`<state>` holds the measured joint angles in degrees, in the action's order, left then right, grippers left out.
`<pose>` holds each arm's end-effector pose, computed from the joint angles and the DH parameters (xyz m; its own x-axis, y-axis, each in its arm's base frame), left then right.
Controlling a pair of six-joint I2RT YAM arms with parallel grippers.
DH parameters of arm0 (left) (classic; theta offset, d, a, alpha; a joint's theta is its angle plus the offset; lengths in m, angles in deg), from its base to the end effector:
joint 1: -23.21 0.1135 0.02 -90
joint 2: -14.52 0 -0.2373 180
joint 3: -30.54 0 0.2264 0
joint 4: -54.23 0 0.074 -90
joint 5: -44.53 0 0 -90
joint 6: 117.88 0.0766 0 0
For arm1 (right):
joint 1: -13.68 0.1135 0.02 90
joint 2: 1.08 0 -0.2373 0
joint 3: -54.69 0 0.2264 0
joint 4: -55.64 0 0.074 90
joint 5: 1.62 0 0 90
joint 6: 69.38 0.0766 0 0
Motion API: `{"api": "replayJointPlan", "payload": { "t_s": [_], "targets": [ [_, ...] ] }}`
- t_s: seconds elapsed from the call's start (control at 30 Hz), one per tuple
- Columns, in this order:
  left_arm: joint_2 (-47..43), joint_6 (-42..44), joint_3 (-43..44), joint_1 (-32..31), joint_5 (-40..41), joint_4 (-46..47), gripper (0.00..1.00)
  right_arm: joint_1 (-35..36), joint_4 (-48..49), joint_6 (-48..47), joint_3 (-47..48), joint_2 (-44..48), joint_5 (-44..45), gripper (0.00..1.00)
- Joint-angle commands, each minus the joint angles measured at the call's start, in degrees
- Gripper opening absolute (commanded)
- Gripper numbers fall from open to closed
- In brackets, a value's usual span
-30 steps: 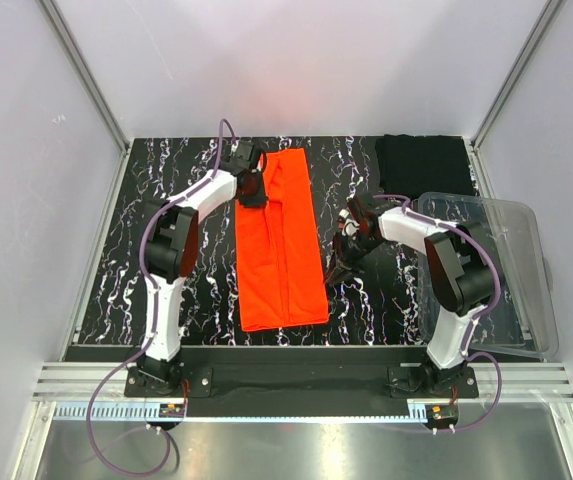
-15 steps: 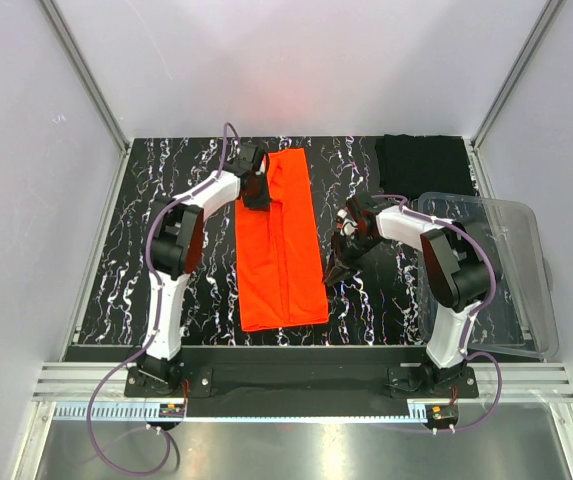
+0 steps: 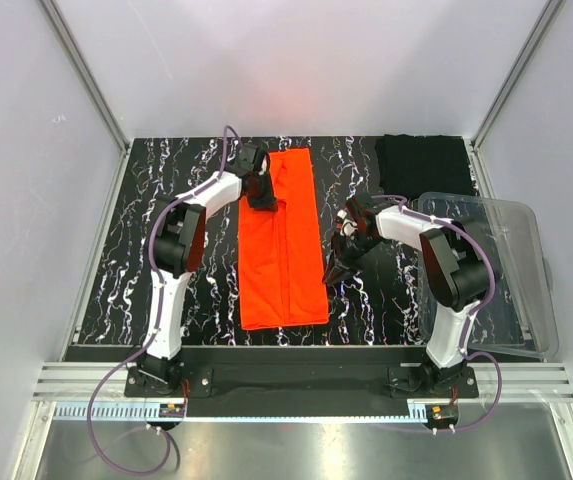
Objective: Fold and stack the t-shirts
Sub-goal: Fold the tshirt
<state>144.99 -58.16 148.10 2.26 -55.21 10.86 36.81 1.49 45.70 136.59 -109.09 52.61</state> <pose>0.4415 -0.1829 0.1191 -0.8927 -0.1903 -0.4084 -0.0116 0.9158 -0.4014 0.2764 0.1668 0.1053 -0.9946 -0.0508 0.0910 0.0132 0.8047 0.5935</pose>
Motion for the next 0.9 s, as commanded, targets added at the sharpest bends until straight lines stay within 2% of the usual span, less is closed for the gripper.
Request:
{"api": "replayJointPlan", "payload": {
  "t_s": [0.0,0.17,0.23,0.27,0.33,0.43,0.53,0.57,0.6,0.67,0.77,0.87],
  "targets": [
    [-0.7,-1.8,-1.2,-0.1,-1.6,3.4,0.24,-0.2,0.2,-1.1,1.7,-0.8,-1.9,0.27],
    [-2.8,-1.1,-2.6,-0.5,-2.7,3.3,0.37,-0.4,0.1,-1.4,0.9,0.5,-0.7,0.30],
    [-7.2,0.4,-3.7,-0.7,-1.3,3.1,0.41,-0.4,0.0,-1.5,0.0,1.6,0.0,0.36],
    [-9.1,0.9,-5.5,-0.7,-0.8,2.8,0.47,-0.3,0.2,-1.8,-1.0,2.6,0.4,0.39],
    [-15.7,2.2,-8.1,-0.7,-0.2,2.5,0.50,-0.4,0.2,-2.3,-2.9,4.4,1.0,0.42],
    [-25.7,3.6,-15.8,-1.1,1.0,2.1,0.55,-0.4,0.6,-2.4,-5.2,6.3,1.4,0.46],
    [-33.9,3.0,-26.6,-1.4,1.0,1.7,0.58,-0.4,3.2,-0.8,-9.5,11.0,1.8,0.49],
    [-39.2,2.4,-29.7,-1.4,0.8,1.6,0.59,-0.4,4.3,0.7,-12.0,12.0,1.2,0.50],
    [-41.4,1.6,-35.9,-1.3,0.4,1.4,0.61,-0.4,5.4,1.6,-13.3,13.0,0.7,0.54],
    [-48.7,-2.5,-45.6,-1.3,-1.8,1.7,0.65,-0.5,8.7,4.4,-17.0,15.0,-0.7,0.56],
    [-54.5,-8.8,-57.2,-1.3,-5.5,3.0,0.73,-0.4,13.1,7.9,-21.2,16.9,-2.5,0.57],
    [-61.1,-16.6,-67.1,-1.5,-8.4,6.4,0.75,-0.4,16.6,10.9,-24.3,18.1,-3.2,0.55]
  ]
}}
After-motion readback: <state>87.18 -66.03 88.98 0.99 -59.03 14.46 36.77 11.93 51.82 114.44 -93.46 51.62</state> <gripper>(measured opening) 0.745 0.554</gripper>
